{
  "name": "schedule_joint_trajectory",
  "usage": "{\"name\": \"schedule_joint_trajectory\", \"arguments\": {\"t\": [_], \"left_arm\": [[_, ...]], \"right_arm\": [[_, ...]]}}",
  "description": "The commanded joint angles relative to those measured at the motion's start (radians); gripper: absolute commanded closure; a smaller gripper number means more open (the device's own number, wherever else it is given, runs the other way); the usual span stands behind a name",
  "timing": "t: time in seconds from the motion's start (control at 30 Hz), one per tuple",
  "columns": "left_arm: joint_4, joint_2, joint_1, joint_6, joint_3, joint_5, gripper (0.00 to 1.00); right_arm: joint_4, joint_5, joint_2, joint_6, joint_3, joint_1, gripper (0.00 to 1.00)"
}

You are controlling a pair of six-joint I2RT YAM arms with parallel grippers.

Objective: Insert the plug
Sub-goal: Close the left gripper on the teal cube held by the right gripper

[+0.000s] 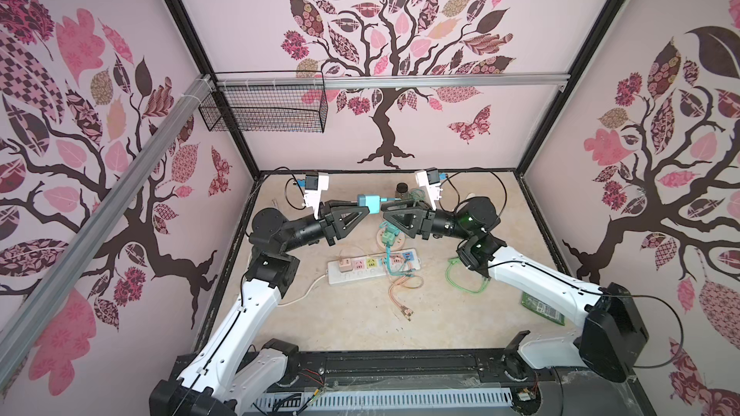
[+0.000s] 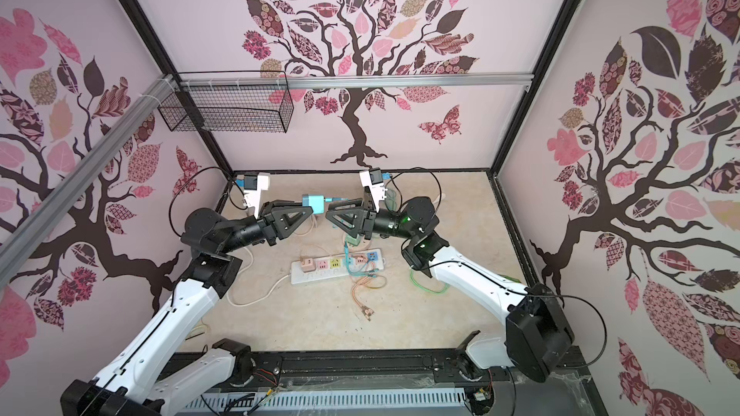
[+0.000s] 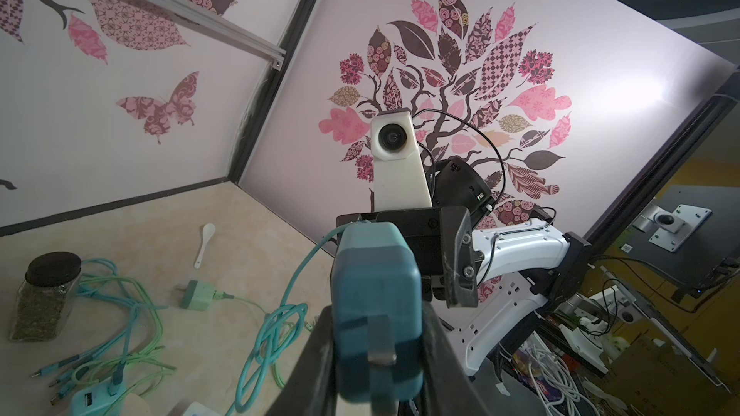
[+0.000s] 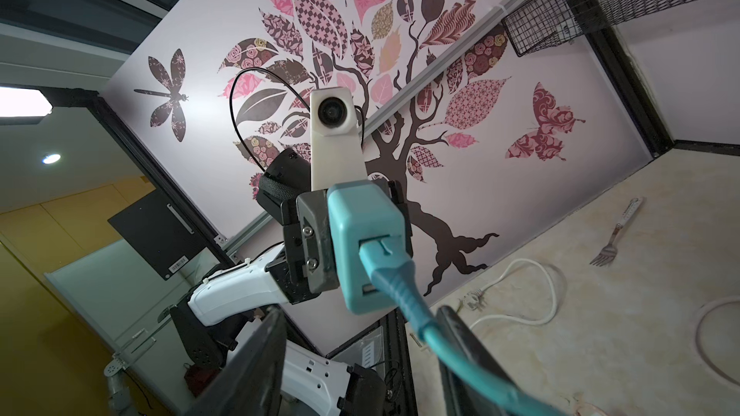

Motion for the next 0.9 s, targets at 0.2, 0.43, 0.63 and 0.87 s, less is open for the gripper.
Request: {"name": "schedule_joint_trajectory", "arguments": {"t": [0.2,0.43,0.63,0.87], "left_arm": [[0.09,-0.001,-0.028,-0.012,-0.029,-0.026,1.0],[0.105,0.001,-0.04,-0.01,-0.04,-0.032,1.0],[0.108,-0.004,-0.045,-0.009,-0.046,-0.037,1.0],[0.12,-0.009,-0.052,-0.011,-0.052,-0.036,1.0]], "right_arm": [[0.084,0.005,0.056,0.014,0.085,0.036,0.41],[0.089,0.016,0.07,0.008,0.11,0.053,0.47],[0.107,0.026,0.07,0.014,0.109,0.059,0.53],[0.122,0.04,0.071,0.015,0.122,0.059,0.58]]}}
